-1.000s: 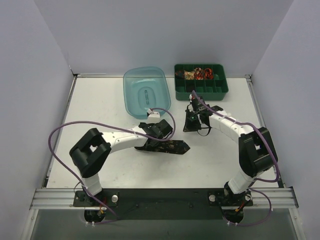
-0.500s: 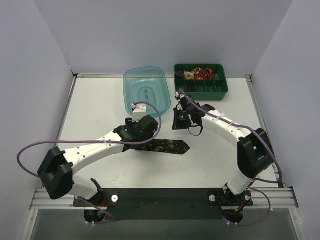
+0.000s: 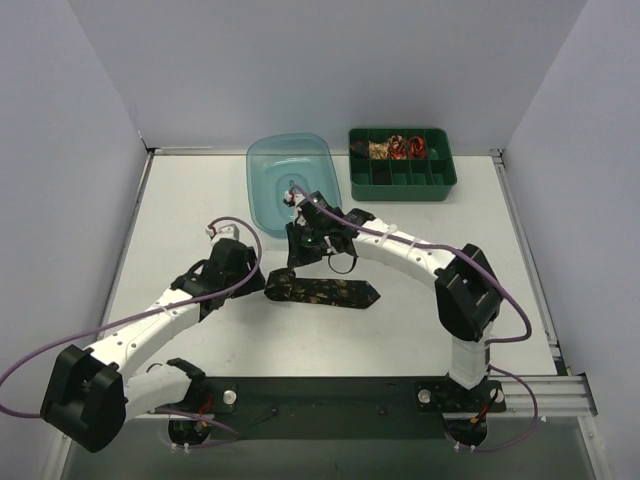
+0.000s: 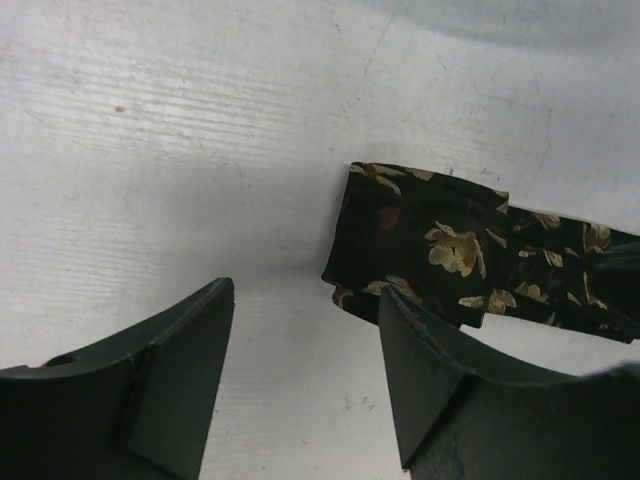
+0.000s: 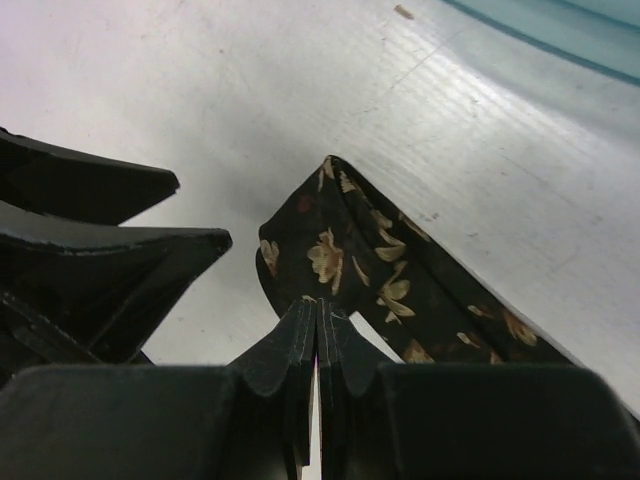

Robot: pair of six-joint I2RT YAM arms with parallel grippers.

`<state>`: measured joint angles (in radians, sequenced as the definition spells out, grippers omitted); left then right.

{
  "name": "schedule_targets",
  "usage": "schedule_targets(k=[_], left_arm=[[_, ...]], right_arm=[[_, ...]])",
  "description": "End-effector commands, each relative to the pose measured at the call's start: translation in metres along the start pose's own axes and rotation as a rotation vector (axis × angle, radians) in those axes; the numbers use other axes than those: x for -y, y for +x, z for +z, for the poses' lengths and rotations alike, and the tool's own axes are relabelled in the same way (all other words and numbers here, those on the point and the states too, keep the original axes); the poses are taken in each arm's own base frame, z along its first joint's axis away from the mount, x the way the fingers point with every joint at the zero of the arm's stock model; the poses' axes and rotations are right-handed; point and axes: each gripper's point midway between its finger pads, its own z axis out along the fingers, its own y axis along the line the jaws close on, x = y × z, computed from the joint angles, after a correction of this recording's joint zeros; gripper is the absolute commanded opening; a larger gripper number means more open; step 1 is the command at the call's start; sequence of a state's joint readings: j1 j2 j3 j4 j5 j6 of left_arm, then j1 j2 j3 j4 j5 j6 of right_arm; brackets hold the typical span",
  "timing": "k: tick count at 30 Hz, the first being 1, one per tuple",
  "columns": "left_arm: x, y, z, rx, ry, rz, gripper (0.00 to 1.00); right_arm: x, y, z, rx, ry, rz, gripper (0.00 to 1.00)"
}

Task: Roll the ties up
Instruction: Roll the tie at the center of the board.

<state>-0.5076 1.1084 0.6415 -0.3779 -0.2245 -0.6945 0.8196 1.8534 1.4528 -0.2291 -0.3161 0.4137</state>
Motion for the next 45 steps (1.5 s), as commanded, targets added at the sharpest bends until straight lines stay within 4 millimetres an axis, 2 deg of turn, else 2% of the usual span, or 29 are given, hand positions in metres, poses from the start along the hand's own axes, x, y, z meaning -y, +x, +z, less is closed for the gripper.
schedule_targets(k=[1, 3, 4, 5, 7, 8, 10, 11, 13, 15, 24, 28, 32, 38, 45], left_arm=[[0.023, -0.004, -0.007, 0.016, 0.149, -0.009, 0.55], [0.021, -0.001, -0.008, 0.017, 0.157, -0.019, 0.42], [0.019, 0.002, -0.008, 0.016, 0.165, -0.021, 0.39], [0.02, 0.003, -0.009, 0.017, 0.178, -0.018, 0.27], [0.023, 0.01, -0.008, 0.003, 0.213, -0.018, 0.17], [0.025, 0.013, -0.007, -0.006, 0.225, -0.017, 0.07], [0.034, 0.016, -0.005, -0.013, 0.282, -0.015, 0.02], [0.033, 0.025, -0.002, -0.041, 0.292, -0.007, 0.0], [0.042, 0.03, -0.001, -0.051, 0.348, -0.008, 0.0], [0.04, 0.04, 0.002, -0.075, 0.353, -0.006, 0.0], [0.045, 0.053, 0.004, -0.099, 0.39, 0.031, 0.0], [0.06, 0.054, 0.009, -0.089, 0.434, 0.046, 0.0], [0.068, 0.064, 0.016, -0.113, 0.433, 0.062, 0.0], [0.073, 0.058, 0.023, -0.071, 0.422, 0.045, 0.0], [0.077, 0.052, 0.029, -0.017, 0.418, 0.024, 0.0]], right_arm=[[-0.02, 0.003, 0.01, -0.044, -0.042, -0.028, 0.03], [-0.026, 0.002, 0.012, -0.048, -0.051, -0.041, 0.03], [-0.025, 0.006, 0.017, -0.064, -0.048, -0.042, 0.03], [-0.027, 0.008, 0.019, -0.071, -0.051, -0.043, 0.03], [-0.027, 0.011, 0.025, -0.085, -0.048, -0.045, 0.02], [-0.025, 0.013, 0.027, -0.091, -0.043, -0.044, 0.02], [-0.024, 0.018, 0.031, -0.107, -0.037, -0.043, 0.02], [-0.021, 0.02, 0.032, -0.111, -0.028, -0.042, 0.02], [-0.019, 0.023, 0.034, -0.12, -0.022, -0.043, 0.02], [-0.015, 0.027, 0.037, -0.129, -0.012, -0.041, 0.02], [0.004, 0.041, 0.043, -0.155, 0.046, -0.031, 0.02], [0.012, 0.046, 0.042, -0.16, 0.071, -0.031, 0.02], [0.02, 0.051, 0.041, -0.167, 0.087, -0.023, 0.01], [0.024, 0.056, 0.043, -0.176, 0.09, -0.018, 0.01], [0.025, 0.052, 0.038, -0.163, 0.092, -0.021, 0.01]])
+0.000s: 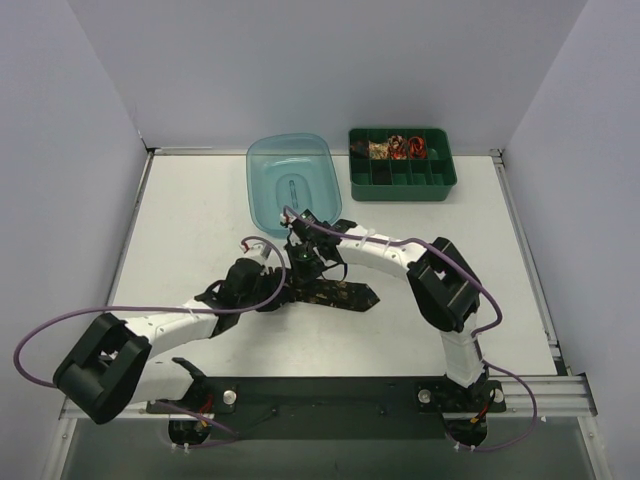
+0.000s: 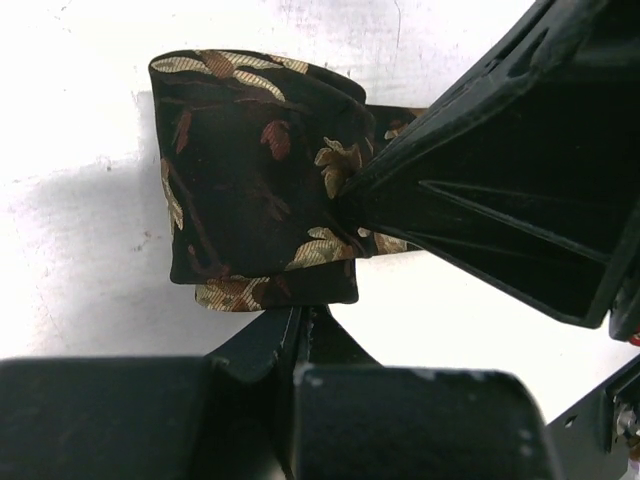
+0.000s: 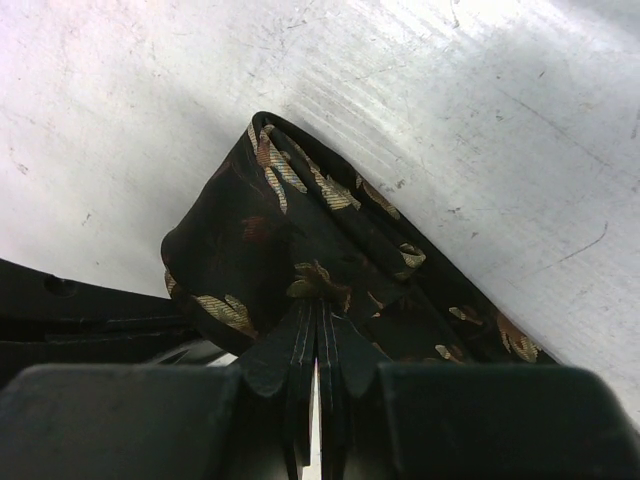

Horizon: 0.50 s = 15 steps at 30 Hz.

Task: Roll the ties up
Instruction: Roll the tie at the center of the board.

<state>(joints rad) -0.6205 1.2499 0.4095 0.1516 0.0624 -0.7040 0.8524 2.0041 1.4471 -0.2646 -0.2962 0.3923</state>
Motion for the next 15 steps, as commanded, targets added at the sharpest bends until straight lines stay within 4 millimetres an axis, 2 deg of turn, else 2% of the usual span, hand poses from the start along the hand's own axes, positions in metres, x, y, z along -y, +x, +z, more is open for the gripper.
schedule_targets(k=[1, 6, 15], left_arm=[[0.01, -0.02, 0.008, 0.094, 0.027, -0.012, 0.0], [0.01, -0.02, 0.014, 0.101, 0.028, -0.014, 0.0], [0.006, -0.017, 0.031, 0.073, -0.019, 0.042, 0.0]], right_arm=[[0.004, -0.003, -0.01, 0.016, 0.015, -0.003, 0.01], [0.008, -0.005, -0.012, 0.019, 0.013, -0.002, 0.01], [0.002, -0.006, -0.02, 0.013, -0.021, -0.023, 0.01]])
